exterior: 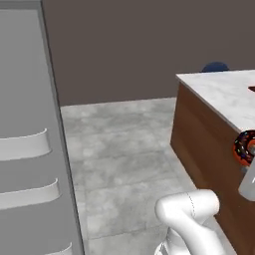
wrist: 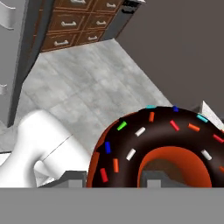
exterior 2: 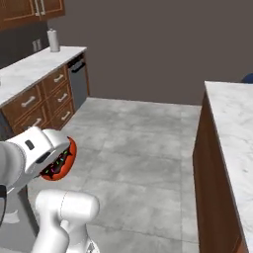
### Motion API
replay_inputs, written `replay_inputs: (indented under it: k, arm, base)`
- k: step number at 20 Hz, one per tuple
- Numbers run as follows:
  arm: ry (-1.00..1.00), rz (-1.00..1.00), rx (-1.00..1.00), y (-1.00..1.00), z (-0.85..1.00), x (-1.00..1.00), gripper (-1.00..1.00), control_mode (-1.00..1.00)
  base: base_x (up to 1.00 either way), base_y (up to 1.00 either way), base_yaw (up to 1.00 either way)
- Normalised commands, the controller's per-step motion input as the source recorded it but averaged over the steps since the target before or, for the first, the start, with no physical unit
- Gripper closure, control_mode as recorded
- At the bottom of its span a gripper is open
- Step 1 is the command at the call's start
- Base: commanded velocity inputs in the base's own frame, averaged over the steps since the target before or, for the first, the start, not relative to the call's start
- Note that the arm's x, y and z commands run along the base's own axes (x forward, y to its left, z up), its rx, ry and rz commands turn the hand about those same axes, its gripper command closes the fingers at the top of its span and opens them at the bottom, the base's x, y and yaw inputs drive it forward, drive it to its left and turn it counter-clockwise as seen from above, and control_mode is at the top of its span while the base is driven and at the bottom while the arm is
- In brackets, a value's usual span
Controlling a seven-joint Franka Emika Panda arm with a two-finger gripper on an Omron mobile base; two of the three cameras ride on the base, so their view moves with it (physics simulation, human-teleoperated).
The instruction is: Take the cake and donut from the fridge and place them on the empty tray on the dining counter.
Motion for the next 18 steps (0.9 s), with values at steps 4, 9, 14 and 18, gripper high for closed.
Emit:
replay_inputs:
  k: [4, 9, 14, 18]
  arm:
    - [0.00, 0.00, 0.00, 0.00, 0.00, 0.00, 1.00, 1.00]
    - [0.00, 0.00, 0.00, 0.00, 0.00, 0.00, 1.00, 1.00]
    - [0.00, 0.00, 0.00, 0.00, 0.00, 0.00, 1.00, 1.00]
    - [0.00, 0.00, 0.00, 0.00, 0.00, 0.00, 1.00, 1.00]
  base:
    - [-0.35, -0.10, -0.66]
    - [-0.37, -0.05, -0.62]
    - [-0.32, -0.08, -0.58]
    - [-0.27, -0.09, -0.53]
